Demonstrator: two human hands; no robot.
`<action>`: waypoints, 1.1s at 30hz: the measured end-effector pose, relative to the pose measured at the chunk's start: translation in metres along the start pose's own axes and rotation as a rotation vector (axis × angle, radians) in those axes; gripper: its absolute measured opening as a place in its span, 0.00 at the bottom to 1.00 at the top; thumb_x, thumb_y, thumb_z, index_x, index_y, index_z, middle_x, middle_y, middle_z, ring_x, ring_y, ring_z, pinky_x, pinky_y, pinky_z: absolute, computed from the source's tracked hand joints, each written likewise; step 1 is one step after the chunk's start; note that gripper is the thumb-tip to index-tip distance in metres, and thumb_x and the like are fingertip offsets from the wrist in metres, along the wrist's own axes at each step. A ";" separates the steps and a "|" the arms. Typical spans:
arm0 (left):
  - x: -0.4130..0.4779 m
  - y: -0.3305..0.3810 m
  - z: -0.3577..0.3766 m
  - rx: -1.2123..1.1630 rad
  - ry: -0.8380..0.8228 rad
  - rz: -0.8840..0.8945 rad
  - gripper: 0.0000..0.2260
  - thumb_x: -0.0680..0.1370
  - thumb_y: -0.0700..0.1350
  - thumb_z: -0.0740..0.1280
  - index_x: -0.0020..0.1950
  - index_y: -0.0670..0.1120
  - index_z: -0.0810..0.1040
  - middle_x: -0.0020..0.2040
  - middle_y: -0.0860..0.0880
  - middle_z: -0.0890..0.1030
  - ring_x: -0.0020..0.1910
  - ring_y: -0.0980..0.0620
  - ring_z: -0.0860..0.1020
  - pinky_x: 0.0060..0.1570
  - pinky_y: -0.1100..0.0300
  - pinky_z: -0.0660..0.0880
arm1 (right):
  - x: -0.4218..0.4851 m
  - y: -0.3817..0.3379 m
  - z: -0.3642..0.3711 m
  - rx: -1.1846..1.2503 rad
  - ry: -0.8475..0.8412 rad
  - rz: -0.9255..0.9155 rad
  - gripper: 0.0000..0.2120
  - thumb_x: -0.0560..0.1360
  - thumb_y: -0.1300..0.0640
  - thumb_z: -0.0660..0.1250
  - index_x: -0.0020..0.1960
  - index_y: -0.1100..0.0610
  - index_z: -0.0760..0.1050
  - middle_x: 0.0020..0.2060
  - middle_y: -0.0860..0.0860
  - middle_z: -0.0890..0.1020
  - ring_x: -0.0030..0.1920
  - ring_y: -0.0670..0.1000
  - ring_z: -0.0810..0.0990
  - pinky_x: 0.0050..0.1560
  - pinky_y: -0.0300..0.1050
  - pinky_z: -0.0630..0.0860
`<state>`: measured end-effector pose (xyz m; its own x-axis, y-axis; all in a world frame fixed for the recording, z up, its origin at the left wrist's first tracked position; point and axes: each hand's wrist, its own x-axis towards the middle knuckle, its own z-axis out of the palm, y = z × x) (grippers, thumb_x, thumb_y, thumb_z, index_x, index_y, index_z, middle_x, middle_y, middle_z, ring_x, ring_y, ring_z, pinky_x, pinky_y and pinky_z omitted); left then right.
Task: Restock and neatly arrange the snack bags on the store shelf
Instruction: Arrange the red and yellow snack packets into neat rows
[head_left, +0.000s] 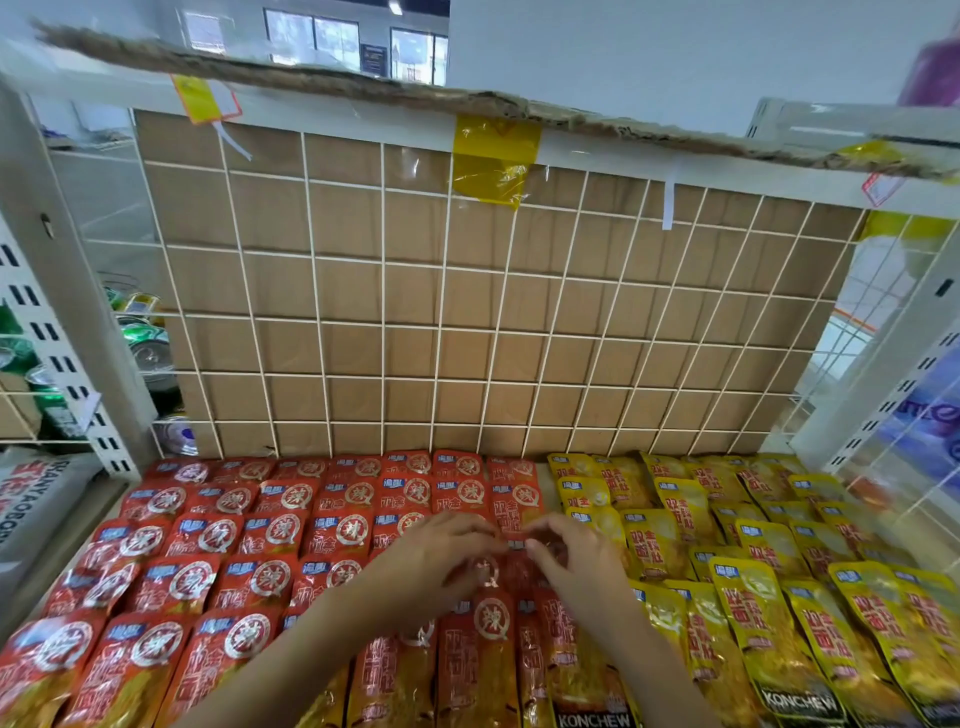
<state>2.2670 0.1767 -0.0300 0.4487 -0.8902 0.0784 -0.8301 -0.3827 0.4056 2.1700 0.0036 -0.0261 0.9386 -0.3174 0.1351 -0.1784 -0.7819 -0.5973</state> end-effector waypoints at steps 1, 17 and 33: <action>-0.003 0.003 0.003 -0.006 -0.038 0.025 0.19 0.78 0.56 0.52 0.69 0.60 0.66 0.71 0.61 0.63 0.70 0.62 0.57 0.69 0.60 0.50 | -0.002 0.003 -0.001 0.001 0.007 0.010 0.06 0.76 0.53 0.65 0.53 0.49 0.76 0.45 0.38 0.76 0.46 0.40 0.75 0.43 0.26 0.67; -0.019 0.012 0.012 0.011 -0.111 0.023 0.22 0.75 0.60 0.48 0.68 0.62 0.63 0.75 0.61 0.53 0.72 0.63 0.46 0.71 0.58 0.47 | -0.026 0.008 -0.007 -0.064 0.053 -0.023 0.07 0.77 0.54 0.64 0.54 0.50 0.76 0.46 0.37 0.74 0.42 0.31 0.72 0.42 0.21 0.67; 0.070 -0.009 -0.015 0.036 0.100 -0.181 0.14 0.79 0.47 0.61 0.64 0.49 0.73 0.62 0.50 0.73 0.63 0.52 0.68 0.63 0.59 0.64 | -0.005 0.021 -0.019 -0.302 -0.052 -0.004 0.13 0.77 0.49 0.62 0.60 0.50 0.74 0.56 0.44 0.75 0.58 0.44 0.73 0.55 0.36 0.69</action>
<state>2.3105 0.1213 -0.0142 0.6207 -0.7780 0.0975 -0.7433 -0.5443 0.3889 2.1562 -0.0221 -0.0241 0.9521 -0.2919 0.0913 -0.2470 -0.9097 -0.3338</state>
